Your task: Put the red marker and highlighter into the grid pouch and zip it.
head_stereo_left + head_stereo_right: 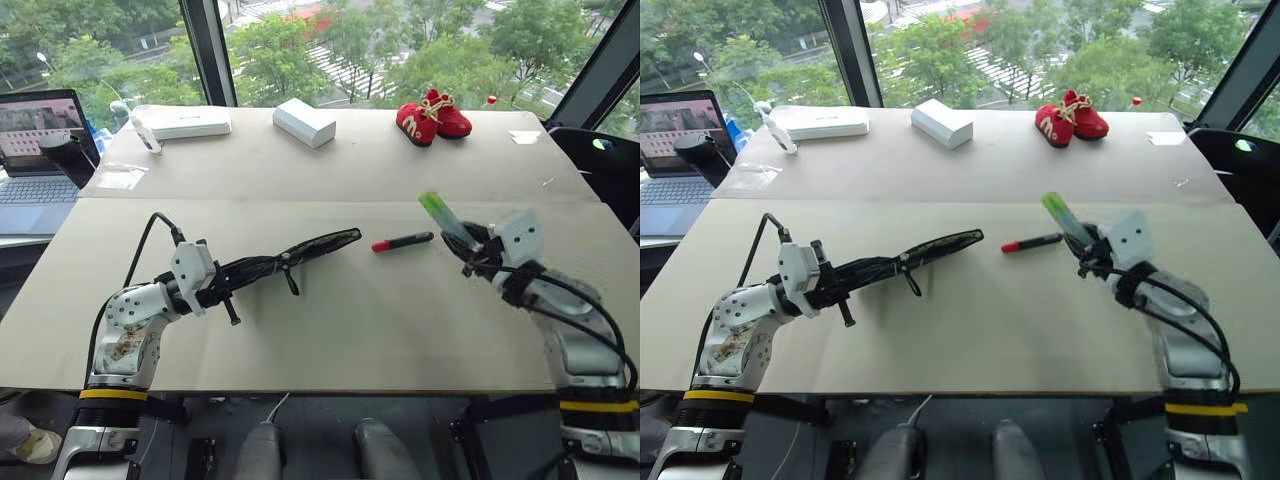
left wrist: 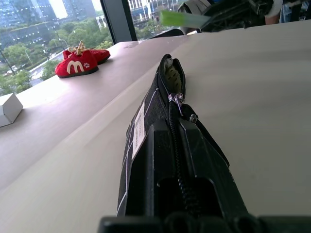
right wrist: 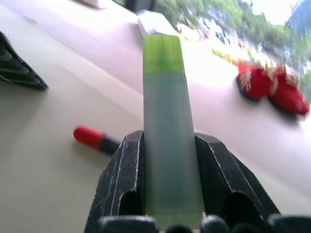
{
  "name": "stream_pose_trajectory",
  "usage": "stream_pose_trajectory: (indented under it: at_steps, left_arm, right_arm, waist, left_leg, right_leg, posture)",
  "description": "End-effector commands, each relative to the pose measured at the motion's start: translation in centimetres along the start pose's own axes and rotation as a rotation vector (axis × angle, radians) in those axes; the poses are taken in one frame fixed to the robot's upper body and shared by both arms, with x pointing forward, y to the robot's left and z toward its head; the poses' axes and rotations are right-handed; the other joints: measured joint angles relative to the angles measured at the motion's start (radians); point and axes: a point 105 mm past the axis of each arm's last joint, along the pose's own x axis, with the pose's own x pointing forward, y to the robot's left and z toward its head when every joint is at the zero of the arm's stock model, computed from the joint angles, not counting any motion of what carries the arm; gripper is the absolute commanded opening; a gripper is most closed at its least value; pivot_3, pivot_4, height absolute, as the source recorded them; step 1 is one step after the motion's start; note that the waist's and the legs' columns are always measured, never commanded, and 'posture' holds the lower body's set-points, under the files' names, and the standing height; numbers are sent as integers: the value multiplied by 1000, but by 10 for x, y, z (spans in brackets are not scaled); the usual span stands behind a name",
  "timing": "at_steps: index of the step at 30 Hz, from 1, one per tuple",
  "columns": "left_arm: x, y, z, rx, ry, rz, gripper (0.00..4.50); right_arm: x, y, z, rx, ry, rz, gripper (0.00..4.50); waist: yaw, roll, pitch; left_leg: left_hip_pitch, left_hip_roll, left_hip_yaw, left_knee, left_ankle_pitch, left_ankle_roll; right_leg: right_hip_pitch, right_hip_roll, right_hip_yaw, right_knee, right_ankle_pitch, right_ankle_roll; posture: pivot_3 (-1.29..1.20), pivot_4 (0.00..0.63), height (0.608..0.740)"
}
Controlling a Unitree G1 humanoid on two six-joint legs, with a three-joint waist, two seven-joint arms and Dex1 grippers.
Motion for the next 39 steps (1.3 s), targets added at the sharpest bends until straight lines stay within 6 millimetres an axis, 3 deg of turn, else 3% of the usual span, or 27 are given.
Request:
stream_pose_trajectory:
  at_steps: [1, 4, 10, 17, 24, 32, 39]
  left_arm:
    - [0, 4, 10, 27, -34, 8, 0]
    - [1, 0, 9, 22, -35, 3, 0]
    - [3, -6, 8, 15, -40, -1, 0]
    - [4, -11, 6, 17, -38, -17, 0]
    - [4, -14, 5, 20, -31, -29, 0]
    - [6, -16, 5, 19, -35, -39, 0]
    - [5, -21, 2, 30, -13, -67, 0]
  right_arm:
    - [8, 25, 18, -205, -73, 226, 1081]
    - [11, 45, 27, -366, -106, 406, 1081]
    - [21, 47, 27, -501, -116, 494, 1081]
    - [30, 43, 43, -481, -180, 491, 1081]
    - [30, 46, 39, -468, -143, 547, 1081]
    - [42, 53, 28, -491, -100, 582, 1081]
    - [49, 62, 31, -465, -119, 604, 1081]
  waist:
    - [4, 0, 0]
    - [7, 0, 1]
    - [7, 0, 1]
    - [7, -1, 1]
    - [8, -1, 1]
    - [7, -1, 1]
    - [7, 0, 1]
  left_leg:
    - [0, 0, 0, 0, 0, 0]
    - [-1, -1, 0, 1, 0, 0]
    - [-1, -1, 0, 1, 0, 0]
    - [-1, -1, 0, 1, 0, 0]
    - [-1, -1, 0, 1, 0, 0]
    - [-1, -1, 0, 1, 0, 0]
    - [-1, -1, 0, 1, 0, 0]
  right_leg:
    - [0, 0, 0, 0, 0, 0]
    - [0, -1, 0, 0, 0, 0]
    - [0, -1, 0, 0, 0, 0]
    - [-1, -1, 0, 1, 0, -1]
    - [0, -1, 0, 1, 0, -1]
    - [-1, -1, 0, 1, 0, -1]
    - [-1, -1, 0, 1, 0, -1]
  posture:
    - [0, 150, 730]
    - [0, 150, 730]
    - [0, 150, 730]
    - [0, 150, 730]
    - [0, 150, 730]
    - [0, 150, 730]
    - [0, 150, 730]
